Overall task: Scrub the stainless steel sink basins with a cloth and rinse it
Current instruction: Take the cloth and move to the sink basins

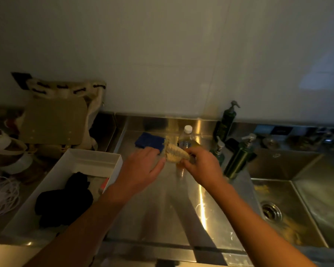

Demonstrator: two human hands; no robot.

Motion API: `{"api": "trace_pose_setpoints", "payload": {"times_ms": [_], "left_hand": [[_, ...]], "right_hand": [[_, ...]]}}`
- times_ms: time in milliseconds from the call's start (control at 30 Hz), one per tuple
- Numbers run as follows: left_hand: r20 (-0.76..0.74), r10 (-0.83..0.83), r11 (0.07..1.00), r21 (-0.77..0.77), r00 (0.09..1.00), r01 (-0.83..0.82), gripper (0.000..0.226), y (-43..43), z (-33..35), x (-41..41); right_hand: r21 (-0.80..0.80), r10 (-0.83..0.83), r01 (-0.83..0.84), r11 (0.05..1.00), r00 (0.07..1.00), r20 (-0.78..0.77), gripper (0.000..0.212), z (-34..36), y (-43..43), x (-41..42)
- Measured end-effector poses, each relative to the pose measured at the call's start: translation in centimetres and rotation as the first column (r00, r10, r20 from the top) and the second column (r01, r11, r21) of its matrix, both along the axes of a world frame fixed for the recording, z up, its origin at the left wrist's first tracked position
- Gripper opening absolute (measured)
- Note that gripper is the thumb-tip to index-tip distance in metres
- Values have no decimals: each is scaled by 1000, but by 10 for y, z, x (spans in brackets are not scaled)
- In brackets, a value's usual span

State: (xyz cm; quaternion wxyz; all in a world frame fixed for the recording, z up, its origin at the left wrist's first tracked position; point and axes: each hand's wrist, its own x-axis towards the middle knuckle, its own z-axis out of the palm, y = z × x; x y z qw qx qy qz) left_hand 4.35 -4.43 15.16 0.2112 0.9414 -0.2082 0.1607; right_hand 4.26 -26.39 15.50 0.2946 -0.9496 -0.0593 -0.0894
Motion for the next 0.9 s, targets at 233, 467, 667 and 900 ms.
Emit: {"api": "trace_pose_setpoints", "payload": {"times_ms": [233, 467, 667, 900], "left_hand": [[32, 13, 1000, -2, 999, -13, 51, -13, 38, 3], [-22, 14, 998, 55, 1000, -13, 57, -31, 18, -8], [-53, -138, 989, 43, 989, 140, 38, -64, -2, -15], [-170, -441, 897, -45, 881, 440, 36, -126, -5, -17]], "right_hand": [[73, -2, -4, 997, 997, 74, 24, 40, -17, -8], [73, -37, 33, 997, 998, 53, 24, 30, -38, -31], [48, -186, 184, 982, 982, 37, 23, 16, -71, -61], [-37, -492, 492, 870, 870, 4, 26, 13, -114, -117]]}}
